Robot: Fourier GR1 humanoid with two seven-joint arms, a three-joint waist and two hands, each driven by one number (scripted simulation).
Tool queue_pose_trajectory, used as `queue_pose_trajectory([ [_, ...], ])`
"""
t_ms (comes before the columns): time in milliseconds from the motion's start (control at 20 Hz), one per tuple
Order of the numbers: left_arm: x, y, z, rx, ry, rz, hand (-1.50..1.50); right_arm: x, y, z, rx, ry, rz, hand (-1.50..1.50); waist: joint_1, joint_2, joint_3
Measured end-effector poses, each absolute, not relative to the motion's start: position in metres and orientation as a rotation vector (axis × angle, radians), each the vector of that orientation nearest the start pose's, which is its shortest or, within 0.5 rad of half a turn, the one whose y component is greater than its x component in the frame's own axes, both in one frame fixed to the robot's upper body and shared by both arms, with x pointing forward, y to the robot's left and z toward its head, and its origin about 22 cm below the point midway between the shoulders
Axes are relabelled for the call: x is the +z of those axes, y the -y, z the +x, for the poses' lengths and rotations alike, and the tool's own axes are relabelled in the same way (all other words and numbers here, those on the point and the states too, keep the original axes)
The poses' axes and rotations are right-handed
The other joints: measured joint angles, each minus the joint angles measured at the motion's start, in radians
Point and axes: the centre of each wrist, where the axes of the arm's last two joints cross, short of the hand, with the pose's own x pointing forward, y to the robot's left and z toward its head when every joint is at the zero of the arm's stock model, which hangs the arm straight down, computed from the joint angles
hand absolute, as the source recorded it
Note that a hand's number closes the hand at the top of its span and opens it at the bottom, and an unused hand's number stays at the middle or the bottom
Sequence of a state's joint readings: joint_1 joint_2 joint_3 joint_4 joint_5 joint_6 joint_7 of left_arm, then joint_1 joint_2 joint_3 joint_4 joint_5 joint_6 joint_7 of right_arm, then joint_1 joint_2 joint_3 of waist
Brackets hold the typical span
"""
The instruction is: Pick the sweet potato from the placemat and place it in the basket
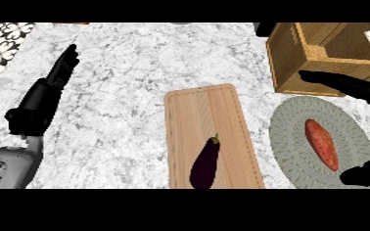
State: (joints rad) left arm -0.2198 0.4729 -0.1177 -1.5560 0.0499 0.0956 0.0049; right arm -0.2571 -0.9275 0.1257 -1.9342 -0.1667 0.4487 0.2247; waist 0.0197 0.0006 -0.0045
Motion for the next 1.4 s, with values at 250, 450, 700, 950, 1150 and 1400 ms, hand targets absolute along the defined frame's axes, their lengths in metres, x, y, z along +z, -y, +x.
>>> queue_pose_trajectory([
  [250,0.08,-0.286,0.292,-0.398,1.731,0.273,0.0,0.251,0.307,0.26,1.555,1.264,-0.278,-1.5,0.01,0.006,0.001],
  [450,0.076,-0.285,0.294,-0.396,1.734,0.266,0.0,0.264,0.311,0.277,1.671,1.117,-0.263,-1.5,0.015,0.008,0.002],
  [700,0.076,-0.289,0.293,-0.391,1.73,0.274,0.0,0.258,0.32,0.298,1.722,1.012,-0.266,-1.5,0.008,0.006,0.004],
  [950,0.073,-0.286,0.29,-0.387,1.731,0.277,0.0,0.236,0.32,0.313,1.762,0.951,-0.265,-1.5,0.001,0.004,0.005],
  [1150,0.075,-0.287,0.293,-0.385,1.728,0.283,0.0,0.21,0.316,0.321,1.791,0.924,-0.266,-1.5,-0.004,0.003,0.005],
  [1400,0.078,-0.289,0.294,-0.38,1.725,0.285,0.0,0.174,0.314,0.32,1.849,0.845,-0.295,-1.5,-0.01,0.002,0.005],
])
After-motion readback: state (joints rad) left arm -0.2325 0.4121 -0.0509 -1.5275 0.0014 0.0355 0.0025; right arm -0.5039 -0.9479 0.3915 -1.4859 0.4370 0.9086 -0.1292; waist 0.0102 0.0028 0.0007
